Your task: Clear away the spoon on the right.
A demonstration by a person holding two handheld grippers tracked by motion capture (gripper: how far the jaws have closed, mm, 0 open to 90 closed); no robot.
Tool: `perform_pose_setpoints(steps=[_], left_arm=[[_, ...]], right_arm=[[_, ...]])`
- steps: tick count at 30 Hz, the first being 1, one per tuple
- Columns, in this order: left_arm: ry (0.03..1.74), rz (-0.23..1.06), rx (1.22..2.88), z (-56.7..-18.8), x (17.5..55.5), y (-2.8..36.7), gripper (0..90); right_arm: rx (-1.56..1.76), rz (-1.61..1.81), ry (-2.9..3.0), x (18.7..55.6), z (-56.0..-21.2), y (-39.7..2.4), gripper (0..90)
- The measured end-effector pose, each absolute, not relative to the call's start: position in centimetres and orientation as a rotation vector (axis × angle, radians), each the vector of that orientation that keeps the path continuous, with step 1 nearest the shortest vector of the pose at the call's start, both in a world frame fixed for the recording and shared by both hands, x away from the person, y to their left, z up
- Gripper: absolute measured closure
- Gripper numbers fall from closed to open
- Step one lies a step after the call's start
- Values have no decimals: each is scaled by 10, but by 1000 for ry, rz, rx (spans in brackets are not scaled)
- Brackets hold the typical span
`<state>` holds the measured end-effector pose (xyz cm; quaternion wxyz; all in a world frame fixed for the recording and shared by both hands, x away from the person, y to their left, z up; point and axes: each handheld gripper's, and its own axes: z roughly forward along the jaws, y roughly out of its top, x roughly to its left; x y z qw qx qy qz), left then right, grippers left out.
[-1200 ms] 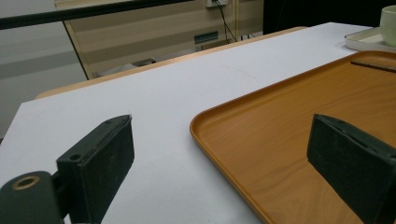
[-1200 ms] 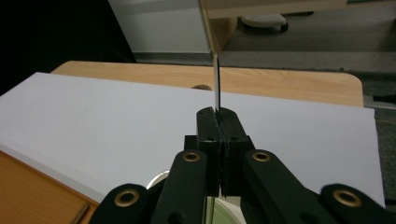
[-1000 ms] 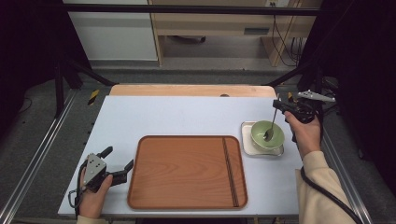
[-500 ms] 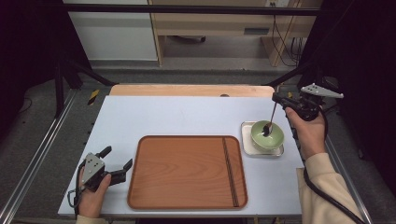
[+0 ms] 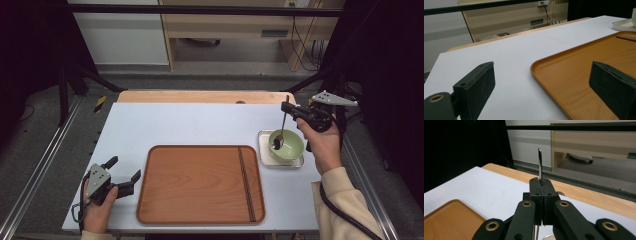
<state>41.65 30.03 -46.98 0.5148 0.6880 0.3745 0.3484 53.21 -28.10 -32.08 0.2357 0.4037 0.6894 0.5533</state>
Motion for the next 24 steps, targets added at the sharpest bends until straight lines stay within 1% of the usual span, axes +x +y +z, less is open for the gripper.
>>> perform_pose_setpoints(steps=[7, 17, 24], left_arm=[[903, 838, 1653, -470, 417, 302, 63], [901, 841, 1653, -469, 417, 302, 62], [908, 836, 1645, -469, 417, 304, 62]], right_arm=[[1052, 1555, 1928, 518, -320, -257, 895], [990, 1608, 1984, 510, -324, -223, 894], [958, 1596, 2046, 506, -336, -199, 894]])
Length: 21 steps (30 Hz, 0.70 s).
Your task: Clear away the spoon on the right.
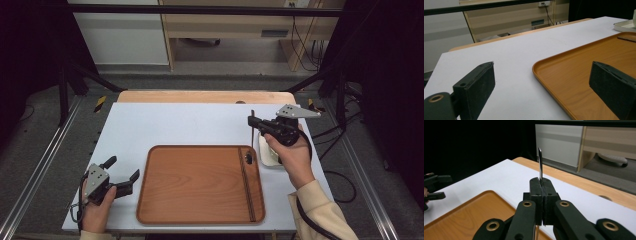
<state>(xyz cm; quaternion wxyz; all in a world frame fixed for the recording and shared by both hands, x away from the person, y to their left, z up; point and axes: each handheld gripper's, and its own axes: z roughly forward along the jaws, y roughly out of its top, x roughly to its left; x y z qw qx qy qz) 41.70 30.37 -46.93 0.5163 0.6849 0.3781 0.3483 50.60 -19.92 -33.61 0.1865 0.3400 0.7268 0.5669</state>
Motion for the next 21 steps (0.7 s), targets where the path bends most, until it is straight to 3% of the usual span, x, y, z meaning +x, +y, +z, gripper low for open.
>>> perform_pose_setpoints(steps=[21], left_arm=[[901, 836, 1649, -469, 417, 303, 60]], right_arm=[[941, 1682, 2192, 485, -367, -155, 894]])
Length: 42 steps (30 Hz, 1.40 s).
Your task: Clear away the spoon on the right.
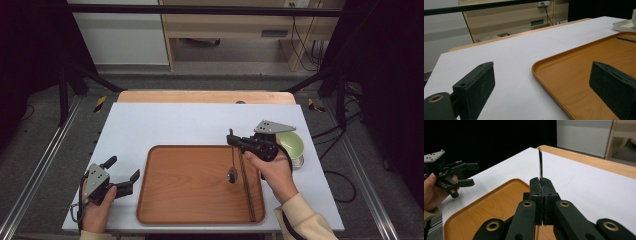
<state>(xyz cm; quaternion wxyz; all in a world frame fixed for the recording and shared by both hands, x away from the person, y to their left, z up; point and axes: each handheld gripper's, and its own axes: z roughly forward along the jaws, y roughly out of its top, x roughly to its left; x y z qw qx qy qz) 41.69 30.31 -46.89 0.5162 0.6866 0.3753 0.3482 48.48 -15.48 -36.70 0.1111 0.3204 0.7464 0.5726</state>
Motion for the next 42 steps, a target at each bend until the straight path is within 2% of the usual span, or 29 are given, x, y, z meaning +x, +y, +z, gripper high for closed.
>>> perform_pose_setpoints(steps=[17, 35, 42], left_arm=[[895, 835, 1653, -469, 417, 302, 60], [892, 831, 1659, -469, 417, 301, 60], [891, 828, 1665, -470, 417, 301, 61]], right_arm=[[965, 1734, 2267, 468, -390, -136, 893], [1029, 1729, 2349, 460, -414, -139, 887], [1052, 1631, 2428, 460, -425, -146, 848]])
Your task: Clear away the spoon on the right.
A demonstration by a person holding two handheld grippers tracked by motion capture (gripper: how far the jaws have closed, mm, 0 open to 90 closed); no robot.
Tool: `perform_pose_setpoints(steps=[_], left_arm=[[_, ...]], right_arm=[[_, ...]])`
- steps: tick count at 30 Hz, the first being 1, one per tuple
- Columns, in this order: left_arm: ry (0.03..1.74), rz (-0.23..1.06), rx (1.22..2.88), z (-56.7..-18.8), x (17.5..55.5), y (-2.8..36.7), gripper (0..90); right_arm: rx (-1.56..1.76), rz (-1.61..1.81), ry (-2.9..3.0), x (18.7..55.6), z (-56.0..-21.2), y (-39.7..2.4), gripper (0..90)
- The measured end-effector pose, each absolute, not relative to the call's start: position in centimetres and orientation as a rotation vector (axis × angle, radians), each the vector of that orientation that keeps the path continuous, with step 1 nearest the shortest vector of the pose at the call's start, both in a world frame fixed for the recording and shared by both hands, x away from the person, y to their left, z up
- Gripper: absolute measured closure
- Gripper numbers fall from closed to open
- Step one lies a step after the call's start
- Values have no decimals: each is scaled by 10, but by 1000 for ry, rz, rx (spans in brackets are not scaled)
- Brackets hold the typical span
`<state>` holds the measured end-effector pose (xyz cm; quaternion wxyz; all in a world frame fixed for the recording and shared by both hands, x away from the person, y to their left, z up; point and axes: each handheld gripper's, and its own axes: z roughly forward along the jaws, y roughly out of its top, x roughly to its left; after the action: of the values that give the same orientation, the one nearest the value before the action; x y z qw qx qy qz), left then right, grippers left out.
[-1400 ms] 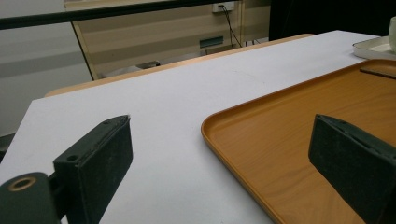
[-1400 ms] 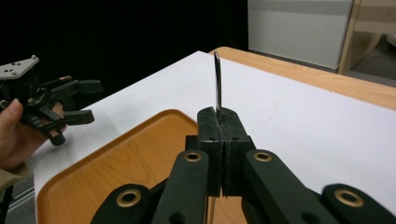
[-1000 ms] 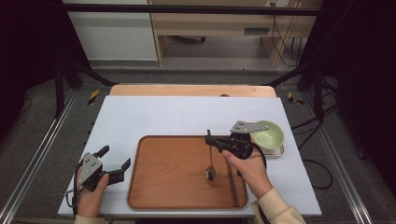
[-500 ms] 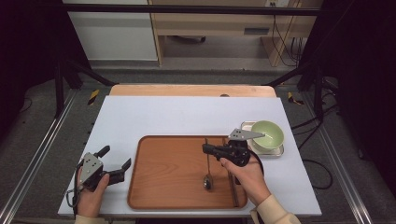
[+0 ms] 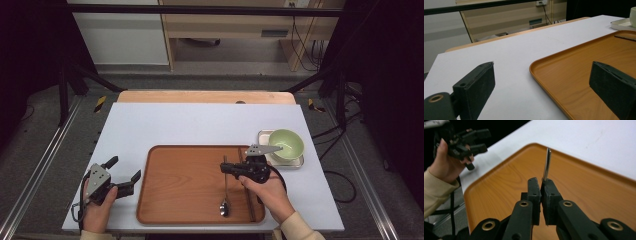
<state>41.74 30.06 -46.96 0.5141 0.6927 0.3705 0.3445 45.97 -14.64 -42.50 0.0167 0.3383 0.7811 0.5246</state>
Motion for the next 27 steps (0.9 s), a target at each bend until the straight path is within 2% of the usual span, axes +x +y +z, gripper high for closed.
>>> perform_pose_setpoints(steps=[17, 27], left_arm=[[888, 825, 1670, -470, 418, 300, 61], [887, 823, 1674, -470, 418, 300, 61]], right_arm=[[1024, 1318, 2519, 472, -441, -142, 729], [1040, 1185, 2504, 473, -450, -136, 629]])
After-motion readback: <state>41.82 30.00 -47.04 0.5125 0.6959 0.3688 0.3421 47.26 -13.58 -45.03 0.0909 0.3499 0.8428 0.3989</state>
